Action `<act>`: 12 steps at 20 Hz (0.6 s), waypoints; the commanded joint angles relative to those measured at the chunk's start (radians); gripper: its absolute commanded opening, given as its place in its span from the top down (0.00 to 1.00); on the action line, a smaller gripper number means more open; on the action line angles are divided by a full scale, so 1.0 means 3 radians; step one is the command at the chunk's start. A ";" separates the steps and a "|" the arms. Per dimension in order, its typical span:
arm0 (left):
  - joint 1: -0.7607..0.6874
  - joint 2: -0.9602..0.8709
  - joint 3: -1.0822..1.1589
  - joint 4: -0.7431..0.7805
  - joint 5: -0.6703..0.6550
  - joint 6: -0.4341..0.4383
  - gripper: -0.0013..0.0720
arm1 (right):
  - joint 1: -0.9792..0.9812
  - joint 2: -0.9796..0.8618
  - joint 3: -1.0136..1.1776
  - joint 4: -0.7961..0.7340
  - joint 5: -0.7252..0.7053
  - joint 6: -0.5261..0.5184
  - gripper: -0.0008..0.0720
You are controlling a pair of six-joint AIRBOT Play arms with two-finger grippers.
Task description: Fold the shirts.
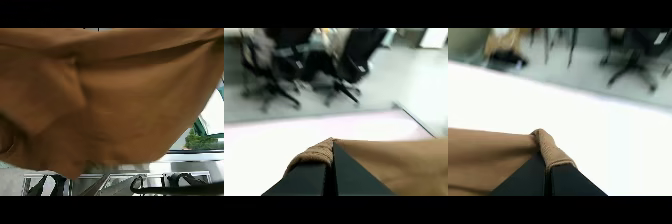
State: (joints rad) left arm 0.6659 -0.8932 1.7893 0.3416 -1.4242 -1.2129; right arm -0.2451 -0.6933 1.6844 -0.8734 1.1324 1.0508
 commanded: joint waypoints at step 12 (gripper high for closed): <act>-0.1701 -0.2780 -0.0991 0.1848 0.1759 0.0281 0.96 | -0.0055 -0.2871 -0.0636 0.1209 -0.0593 -0.0832 0.96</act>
State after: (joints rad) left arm 0.1688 -1.5757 1.3895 0.8566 -0.9592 -1.1278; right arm -0.2531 -1.4246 1.4231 -0.5606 0.9798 0.8146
